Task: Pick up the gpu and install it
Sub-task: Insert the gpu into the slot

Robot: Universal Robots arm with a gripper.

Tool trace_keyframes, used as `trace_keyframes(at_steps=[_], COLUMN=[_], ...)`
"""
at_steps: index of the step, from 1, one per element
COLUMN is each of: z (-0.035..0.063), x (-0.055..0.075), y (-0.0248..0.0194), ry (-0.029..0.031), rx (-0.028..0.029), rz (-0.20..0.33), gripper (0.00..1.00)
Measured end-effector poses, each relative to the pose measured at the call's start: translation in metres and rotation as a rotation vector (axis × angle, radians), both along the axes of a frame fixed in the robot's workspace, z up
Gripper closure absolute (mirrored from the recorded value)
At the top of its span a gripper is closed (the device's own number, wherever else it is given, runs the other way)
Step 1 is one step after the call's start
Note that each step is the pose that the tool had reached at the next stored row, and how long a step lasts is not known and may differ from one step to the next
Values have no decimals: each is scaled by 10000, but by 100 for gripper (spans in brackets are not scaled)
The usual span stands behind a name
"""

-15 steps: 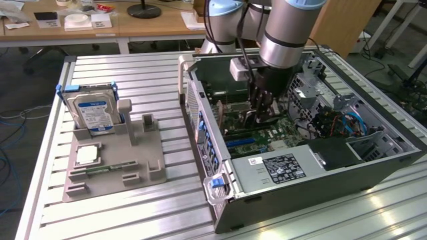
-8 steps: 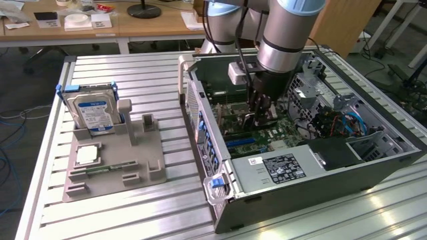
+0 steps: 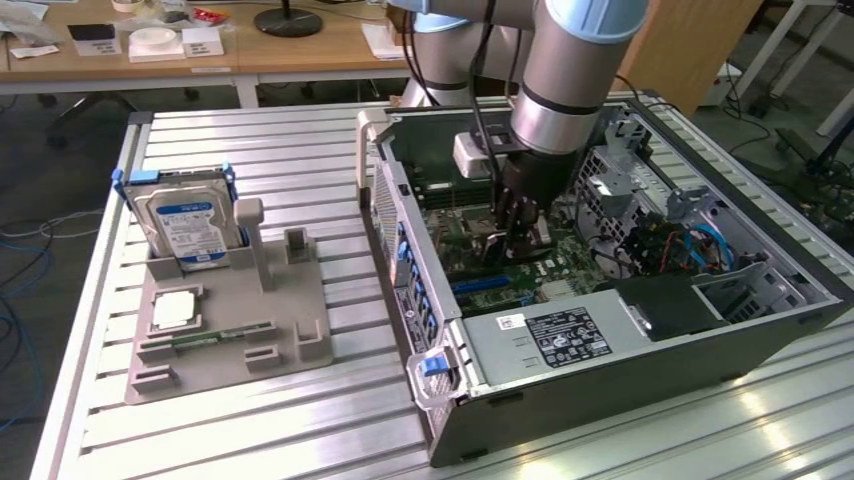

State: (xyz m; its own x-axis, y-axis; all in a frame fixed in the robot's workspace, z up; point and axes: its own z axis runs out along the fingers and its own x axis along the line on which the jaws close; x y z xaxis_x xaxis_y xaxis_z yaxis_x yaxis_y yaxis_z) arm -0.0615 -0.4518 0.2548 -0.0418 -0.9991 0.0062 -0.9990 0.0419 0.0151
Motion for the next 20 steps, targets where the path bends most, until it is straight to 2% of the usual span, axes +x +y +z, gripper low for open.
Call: trace_keyframes(at_steps=[8, 17, 19, 20], z=[-63, -96, -97, -97], x=[-16, -43, -44, -45], y=[-30, -33, -33, -33], ry=[8, 4, -15, -43], rx=[-9, -12, -12, -12], rz=[-1, 3, 13, 17], gripper=[72, 72, 72, 72])
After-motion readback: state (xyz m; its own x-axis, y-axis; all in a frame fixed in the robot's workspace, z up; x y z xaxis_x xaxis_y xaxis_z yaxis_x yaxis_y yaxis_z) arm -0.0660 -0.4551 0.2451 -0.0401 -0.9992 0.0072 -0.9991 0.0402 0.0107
